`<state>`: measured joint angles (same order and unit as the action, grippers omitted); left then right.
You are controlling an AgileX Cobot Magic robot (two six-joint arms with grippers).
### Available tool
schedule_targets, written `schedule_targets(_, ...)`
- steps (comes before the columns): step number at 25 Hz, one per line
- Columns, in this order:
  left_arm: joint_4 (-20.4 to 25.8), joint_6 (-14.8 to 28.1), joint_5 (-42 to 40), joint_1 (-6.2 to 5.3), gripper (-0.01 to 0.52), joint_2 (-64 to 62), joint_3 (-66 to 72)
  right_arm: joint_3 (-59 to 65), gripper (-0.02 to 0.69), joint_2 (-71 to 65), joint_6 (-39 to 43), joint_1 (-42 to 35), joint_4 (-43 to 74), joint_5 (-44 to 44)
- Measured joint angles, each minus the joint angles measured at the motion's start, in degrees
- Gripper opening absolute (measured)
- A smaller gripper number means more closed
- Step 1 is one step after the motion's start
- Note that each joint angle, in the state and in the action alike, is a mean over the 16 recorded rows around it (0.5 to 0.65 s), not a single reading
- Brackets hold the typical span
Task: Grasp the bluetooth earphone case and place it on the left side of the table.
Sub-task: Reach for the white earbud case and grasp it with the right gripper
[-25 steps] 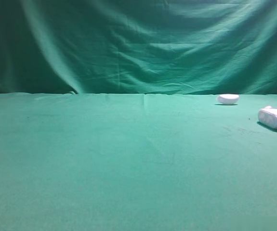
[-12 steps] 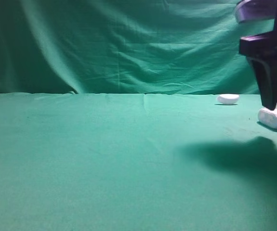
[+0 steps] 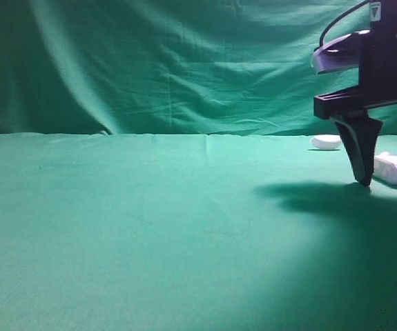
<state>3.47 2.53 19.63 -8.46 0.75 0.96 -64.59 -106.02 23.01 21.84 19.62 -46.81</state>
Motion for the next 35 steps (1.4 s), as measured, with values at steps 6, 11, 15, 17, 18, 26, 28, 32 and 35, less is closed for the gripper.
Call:
schedule_targets(6,0.0,0.0,0.0,0.0,0.0,0.0,0.0,-1.03,0.575,-1.16,-0.63,-1.38,-2.77,-0.15)
schedule_targets(11,0.0,0.0,0.0,0.0,0.0,0.0,0.0,-1.25,0.523,-1.4,-1.98,-2.37,-5.37,0.04)
schedule_targets(15,0.0,0.0,0.0,0.0,0.0,0.0,0.0,-1.29,0.461,-1.49,-3.13,-2.65,-6.75,0.21)
schedule_targets(17,0.0,0.0,0.0,0.0,0.0,0.0,0.0,-1.3,0.43,-1.53,-3.65,-2.7,-7.22,0.25)
schedule_targets(18,0.0,0.0,0.0,0.0,0.0,0.0,0.0,-1.33,0.414,-1.55,-3.89,-2.72,-7.44,0.23)
schedule_targets(26,0.0,0.0,0.0,0.0,0.0,0.0,0.0,-4.82,0.328,-1.97,-5.83,-2.73,-8.7,-4.35)
schedule_targets(28,0.0,0.0,0.0,0.0,0.0,0.0,0.0,-7.18,0.328,-2.07,-7.03,-2.65,-9.64,-6.7)
schedule_targets(32,0.0,0.0,0.0,0.0,0.0,0.0,0.0,-13.49,0.328,-2.26,-10.26,-1.59,-12.76,-11.72)
schedule_targets(35,0.0,0.0,0.0,0.0,0.0,0.0,0.0,-19.05,0.328,-2.44,-13.28,0.65,-15.45,-15.07)
